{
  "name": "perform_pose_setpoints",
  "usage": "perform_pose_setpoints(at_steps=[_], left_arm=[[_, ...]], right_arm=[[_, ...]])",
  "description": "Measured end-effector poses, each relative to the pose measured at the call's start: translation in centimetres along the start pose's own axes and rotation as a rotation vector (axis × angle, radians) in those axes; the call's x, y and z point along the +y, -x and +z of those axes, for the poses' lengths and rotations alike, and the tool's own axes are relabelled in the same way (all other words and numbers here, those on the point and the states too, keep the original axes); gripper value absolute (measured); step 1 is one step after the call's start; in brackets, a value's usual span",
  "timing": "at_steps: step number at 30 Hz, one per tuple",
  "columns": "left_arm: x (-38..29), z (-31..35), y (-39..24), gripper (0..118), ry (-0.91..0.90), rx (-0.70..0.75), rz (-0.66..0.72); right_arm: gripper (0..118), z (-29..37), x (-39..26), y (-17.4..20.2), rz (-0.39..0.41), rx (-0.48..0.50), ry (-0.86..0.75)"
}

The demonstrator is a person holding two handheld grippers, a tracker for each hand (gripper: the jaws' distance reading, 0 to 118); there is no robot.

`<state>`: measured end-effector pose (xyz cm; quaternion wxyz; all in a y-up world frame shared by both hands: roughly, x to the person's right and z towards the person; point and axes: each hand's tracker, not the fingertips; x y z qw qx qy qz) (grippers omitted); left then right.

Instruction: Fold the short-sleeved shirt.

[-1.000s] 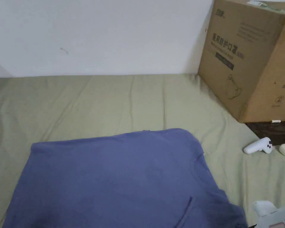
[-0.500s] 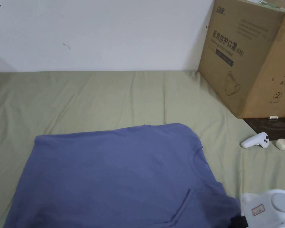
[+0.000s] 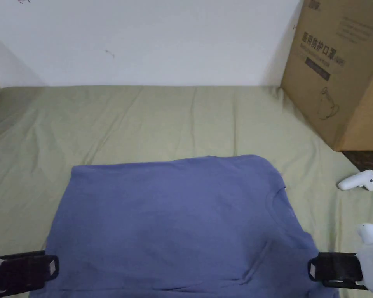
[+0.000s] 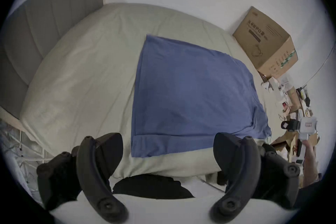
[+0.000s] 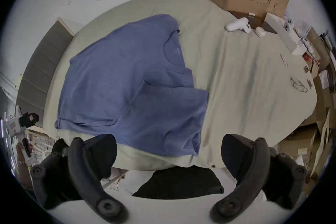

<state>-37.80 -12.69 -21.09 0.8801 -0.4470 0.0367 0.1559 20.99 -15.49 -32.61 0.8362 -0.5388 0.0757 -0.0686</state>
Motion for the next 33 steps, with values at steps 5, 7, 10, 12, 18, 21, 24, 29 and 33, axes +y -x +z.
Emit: perform_pose_setpoints(at_steps=[5, 7, 10, 12, 18, 21, 24, 29, 33], left_arm=[[-0.7, 0.6, 0.7, 0, 0.031, -0.006, 0.061], [-1.2, 1.0, 1.5, 0, 0.003, -0.008, 0.078], [-1.5, 0.3, 2.8, 0, 0.037, 0.045, 0.082], [-1.7, -1.0, 2.9, 0, 0.087, 0.067, 0.093], [-3.0, -6.8, 4.9, 99, 0.164, 0.092, 0.081], [-3.5, -9.6, 4.6, 96, 0.22, 0.103, 0.068], [-3.8, -10.3, 3.0, 68, 0.247, 0.119, 0.017], [-2.9, -9.0, 2.4, 3, 0.186, 0.088, -0.08], [-2.4, -6.7, 1.8, 3, 0.124, 0.114, -0.087]], right_arm=[[0, 2.1, -1.4, 1.6, -0.04, 0.102, -0.148], [0, 2.8, -1.6, 1.8, -0.081, 0.185, -0.201], [0, 2.8, -1.2, 1.6, -0.153, 0.251, -0.203], [0, 1.7, -0.5, 0.1, -0.199, 0.304, -0.17], [0, 0.6, -0.7, -0.5, -0.214, 0.274, -0.151], [0, 0.3, -1.5, -0.4, -0.211, 0.261, -0.137], [0, -0.2, -2.1, -0.7, -0.194, 0.201, -0.115], [0, -1.1, -2.9, -1.4, -0.136, 0.137, -0.082], [85, -2.7, -2.8, -3.0, -0.162, 0.017, -0.036]])
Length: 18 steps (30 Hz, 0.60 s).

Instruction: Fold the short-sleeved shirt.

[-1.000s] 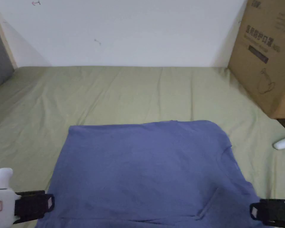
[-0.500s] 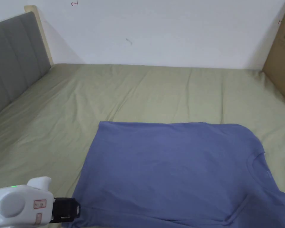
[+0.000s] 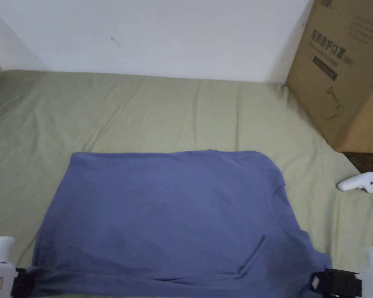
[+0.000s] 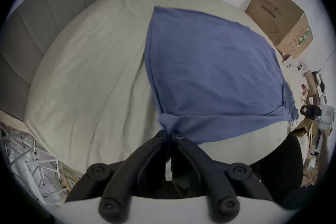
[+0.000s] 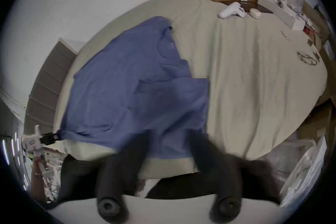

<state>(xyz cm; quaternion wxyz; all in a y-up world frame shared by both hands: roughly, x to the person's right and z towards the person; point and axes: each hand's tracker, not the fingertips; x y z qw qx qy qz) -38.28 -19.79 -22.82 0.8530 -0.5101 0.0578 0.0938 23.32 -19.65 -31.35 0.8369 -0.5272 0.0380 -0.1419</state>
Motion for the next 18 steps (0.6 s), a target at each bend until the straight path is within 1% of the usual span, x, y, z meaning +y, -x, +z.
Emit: perform_pose_setpoints(at_steps=[1, 4, 6, 7, 8, 9, 10, 11, 12, 13, 14, 15, 16, 17, 18], left_arm=[[0.1, 0.3, 0.0, 3, -0.009, -0.005, 0.009], [0.2, 1.5, -0.4, 3, -0.03, -0.035, 0.063], [-0.2, 2.6, -1.6, 3, -0.028, -0.038, 0.071], [-0.2, 2.6, -1.7, 3, -0.028, -0.036, 0.072], [-0.2, 2.5, -1.8, 3, -0.026, -0.033, 0.071], [-0.2, 2.4, -1.9, 3, -0.019, -0.028, 0.072], [-0.4, 2.3, -1.3, 3, -0.015, -0.026, 0.074], [-0.5, 2.2, -1.3, 3, -0.011, -0.026, 0.08], [-0.6, 2.1, -1.3, 3, -0.008, -0.03, 0.088], [-0.7, 2.1, -1.3, 3, -0.006, -0.032, 0.093], [-0.9, 2.0, -0.9, 3, -0.003, -0.034, 0.1], [-1.0, 2.0, -0.9, 3, 0.0, -0.036, 0.107], [-1.1, 1.9, -0.9, 3, 0.001, -0.04, 0.111], [-1.2, 2.0, -1.0, 3, 0.001, -0.041, 0.112], [-1.3, 2.0, -0.8, 3, 0.001, -0.04, 0.114]], right_arm=[[104, -0.8, 0.1, -0.4, -0.006, -0.025, 0.05], [104, -2.6, 0.1, -1.0, 0.012, -0.043, 0.069], [101, -3.7, 0.1, -1.0, 0.045, -0.086, 0.105], [92, -5.2, 0.6, -2.0, 0.058, -0.088, 0.116], [66, -5.3, 0.7, -2.0, 0.067, -0.083, 0.117], [50, -5.2, 0.6, -1.9, 0.089, -0.088, 0.117], [36, -4.9, 0.4, -1.7, 0.14, -0.173, 0.099], [21, -4.1, 0.2, -1.3, 0.19, -0.179, 0.085], [3, -3.7, 0.0, -1.5, 0.211, -0.143, 0.084], [3, -3.3, 0.0, -1.9, 0.189, -0.054, 0.09], [1, -2.8, 0.0, -2.0, 0.165, -0.084, 0.07], [0, -2.4, -0.2, -2.3, 0.167, -0.103, 0.059], [0, -2.1, -0.2, -2.5, 0.159, -0.086, 0.055], [0, -1.7, -0.1, -2.7, 0.13, -0.03, 0.042], [0, -1.0, -0.2, -2.6, 0.099, -0.014, 0.022]])
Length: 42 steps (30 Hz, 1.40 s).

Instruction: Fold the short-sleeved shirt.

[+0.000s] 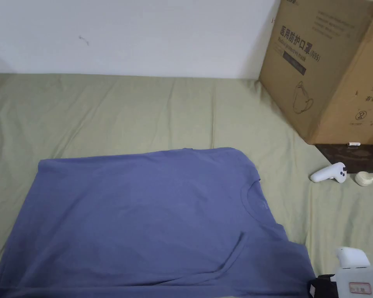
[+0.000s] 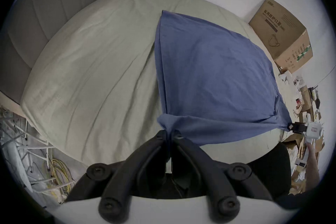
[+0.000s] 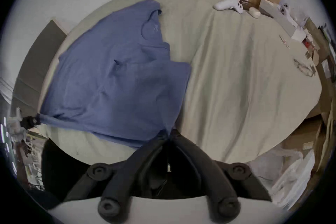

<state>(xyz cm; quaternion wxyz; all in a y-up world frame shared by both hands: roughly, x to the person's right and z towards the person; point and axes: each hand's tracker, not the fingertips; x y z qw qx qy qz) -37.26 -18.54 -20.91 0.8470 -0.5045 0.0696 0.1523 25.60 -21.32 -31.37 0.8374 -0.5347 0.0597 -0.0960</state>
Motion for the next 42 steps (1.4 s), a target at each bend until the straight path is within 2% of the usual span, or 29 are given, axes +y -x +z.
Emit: perform_pose_setpoints(at_steps=[5, 11, 17, 18, 20, 22, 23, 24, 25, 26, 27, 31, 34, 37, 38, 39, 40, 41, 42], left_arm=[[0.8, 1.6, 0.1, 3, -0.065, -0.045, 0.057], [6.6, 2.8, -0.5, 3, -0.091, -0.114, 0.114], [15.0, -4.4, 1.1, 3, 0.031, -0.067, 0.141], [16.1, -5.6, 1.2, 3, 0.035, -0.073, 0.152], [17.7, -7.8, 1.4, 3, 0.049, -0.056, 0.16], [18.6, -9.3, 1.4, 4, 0.048, -0.062, 0.164], [18.8, -9.8, 1.3, 11, 0.051, -0.064, 0.16], [19.1, -10.4, 1.4, 27, 0.059, -0.06, 0.154], [19.1, -10.7, 1.4, 52, 0.061, -0.059, 0.149], [19.1, -10.8, 1.6, 94, 0.064, -0.058, 0.144], [18.9, -10.9, 1.7, 108, 0.07, -0.065, 0.139], [17.2, -8.9, 1.3, 106, 0.036, -0.088, 0.119], [15.2, -6.7, 1.3, 106, -0.089, -0.088, 0.065], [11.8, -3.6, 0.7, 105, -0.205, -0.075, 0.006], [11.0, -2.8, 0.8, 96, -0.218, -0.081, 0.0], [9.8, -1.8, 0.3, 75, -0.205, -0.079, 0.004], [9.1, -1.2, -0.1, 42, -0.204, -0.074, 0.002], [8.3, -0.9, -0.3, 0, -0.194, -0.051, -0.009], [7.4, -0.4, -0.2, 0, -0.201, 0.002, -0.025]], right_arm=[[0, 2.1, 1.2, 0.6, -0.004, 0.012, -0.072], [0, 4.4, 8.2, 3.4, 0.01, 0.048, -0.241], [0, -1.1, 17.9, 6.4, 0.004, 0.024, -0.21], [0, -2.6, 19.0, 6.8, 0.019, 0.012, -0.199], [0, -4.9, 20.4, 7.7, 0.043, -0.07, -0.164], [0, -6.9, 21.1, 9.0, 0.036, -0.068, -0.153], [1, -7.5, 21.3, 9.2, 0.035, -0.068, -0.146], [9, -8.1, 21.3, 9.6, 0.036, -0.08, -0.137], [31, -9.2, 21.9, 8.9, 0.04, -0.101, -0.135], [73, -9.4, 21.7, 9.0, 0.041, -0.115, -0.14], [93, -9.4, 21.5, 9.0, 0.046, -0.14, -0.146], [96, -8.3, 19.9, 8.0, 0.023, -0.126, -0.175], [96, -6.1, 17.3, 7.3, 0.0, -0.089, -0.202], [94, -2.7, 13.5, 7.3, 0.011, -0.007, -0.245], [81, -1.8, 12.4, 7.3, 0.02, 0.027, -0.259], [59, -0.9, 11.1, 7.3, 0.022, 0.056, -0.282], [23, -0.3, 10.3, 7.4, 0.022, 0.049, -0.288], [0, 0.6, 9.1, 7.7, 0.024, 0.033, -0.285], [0, 1.1, 8.1, 7.7, 0.018, 0.023, -0.301]])
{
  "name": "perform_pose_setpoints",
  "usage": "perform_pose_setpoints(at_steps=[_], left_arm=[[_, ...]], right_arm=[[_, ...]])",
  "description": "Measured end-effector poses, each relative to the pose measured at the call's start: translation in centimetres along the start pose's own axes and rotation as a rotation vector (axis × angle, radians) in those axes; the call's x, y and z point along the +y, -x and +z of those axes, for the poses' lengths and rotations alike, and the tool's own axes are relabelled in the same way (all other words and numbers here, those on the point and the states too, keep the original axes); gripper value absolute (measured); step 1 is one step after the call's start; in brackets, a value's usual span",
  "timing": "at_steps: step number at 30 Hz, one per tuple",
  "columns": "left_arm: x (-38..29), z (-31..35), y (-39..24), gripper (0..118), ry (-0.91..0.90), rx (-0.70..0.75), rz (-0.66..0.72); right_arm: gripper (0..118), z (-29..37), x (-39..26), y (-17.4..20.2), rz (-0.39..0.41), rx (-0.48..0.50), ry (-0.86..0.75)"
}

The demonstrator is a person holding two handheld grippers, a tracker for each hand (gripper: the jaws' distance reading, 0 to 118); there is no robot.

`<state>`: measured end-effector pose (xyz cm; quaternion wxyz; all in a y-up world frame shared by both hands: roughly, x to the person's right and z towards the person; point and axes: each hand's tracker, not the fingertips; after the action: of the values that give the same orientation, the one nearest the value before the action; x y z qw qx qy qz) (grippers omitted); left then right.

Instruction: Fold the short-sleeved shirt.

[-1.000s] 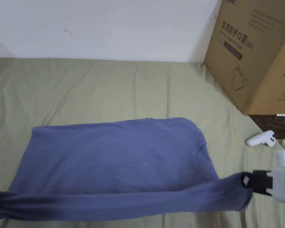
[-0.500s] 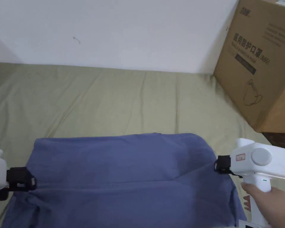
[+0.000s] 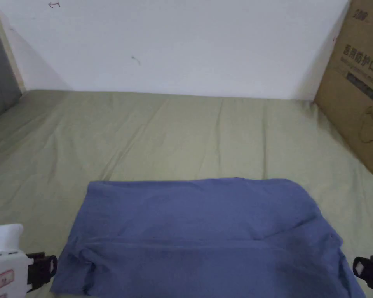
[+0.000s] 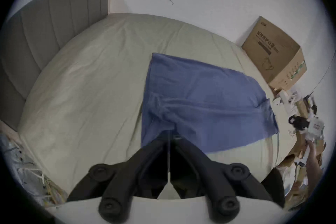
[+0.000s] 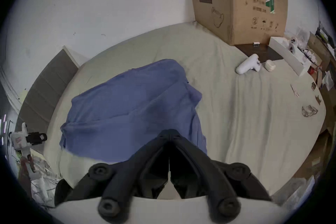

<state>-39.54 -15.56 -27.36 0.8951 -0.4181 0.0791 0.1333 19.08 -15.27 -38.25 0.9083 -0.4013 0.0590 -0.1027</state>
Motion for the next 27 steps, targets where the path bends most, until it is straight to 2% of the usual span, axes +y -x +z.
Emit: perform_pose_setpoints(at_steps=[2, 6, 7, 8, 10, 11, 13, 15, 16, 17, 18, 19, 20, 21, 25, 26, 27], left_arm=[[-0.3, 0.2, 0.5, 0, 0.026, -0.053, 0.019], [0.2, -1.1, 1.1, 1, 0.076, -0.044, 0.078], [0.5, -2.2, 1.6, 6, 0.114, -0.059, 0.104], [0.6, -3.4, 2.1, 33, 0.127, -0.088, 0.123], [0.8, -6.5, 2.4, 107, 0.183, -0.054, 0.117], [0.6, -7.7, 2.5, 118, 0.212, -0.032, 0.116], [0.6, -9.4, 2.4, 115, 0.194, -0.034, 0.109], [0.3, -11.2, 2.2, 112, 0.257, 0.004, 0.103], [-0.1, -12.0, 2.2, 98, 0.287, 0.025, 0.091], [-0.4, -12.4, 2.0, 79, 0.316, 0.034, 0.077], [-0.5, -12.6, 1.3, 67, 0.324, 0.108, 0.016], [-0.7, -11.5, 0.5, 39, 0.264, 0.158, -0.078], [-0.6, -10.3, -0.1, 15, 0.212, 0.085, -0.076], [-0.6, -9.5, -0.7, 3, 0.189, 0.023, -0.076], [-0.1, -7.1, -2.0, 3, 0.173, -0.013, -0.11], [0.5, -6.5, -2.1, 3, 0.163, -0.009, -0.114], [0.9, -6.0, -2.1, 3, 0.153, -0.002, -0.105]], right_arm=[[0, 0.6, -0.7, -0.4, -0.034, 0.094, 0.029], [0, 1.3, -1.5, 0.0, -0.067, 0.08, 0.034], [0, 0.8, -1.5, -0.5, -0.085, 0.09, 0.043], [0, 0.7, -1.6, -0.6, -0.106, 0.097, 0.051], [0, 0.5, -2.0, -1.0, -0.172, 0.128, 0.068], [0, 0.3, -2.0, -1.3, -0.192, 0.139, 0.077], [0, 0.3, -2.3, -1.6, -0.203, 0.142, 0.087], [0, 0.3, -2.5, -1.7, -0.2, 0.129, 0.092], [0, 0.2, -2.6, -1.8, -0.197, 0.119, 0.098], [0, 0.2, -2.6, -2.0, -0.195, 0.113, 0.103], [0, 0.2, -2.6, -2.2, -0.196, 0.107, 0.108], [0, 0.0, -2.7, -2.4, -0.199, 0.1, 0.11], [0, 0.0, -2.7, -2.6, -0.199, 0.095, 0.11], [0, -0.2, -2.6, -2.8, -0.198, 0.093, 0.11], [0, -1.8, -1.3, -4.1, -0.199, 0.095, 0.103], [0, -2.5, -0.8, -4.4, -0.213, 0.062, 0.099], [10, -3.3, -0.2, -4.7, -0.227, 0.013, 0.102]])
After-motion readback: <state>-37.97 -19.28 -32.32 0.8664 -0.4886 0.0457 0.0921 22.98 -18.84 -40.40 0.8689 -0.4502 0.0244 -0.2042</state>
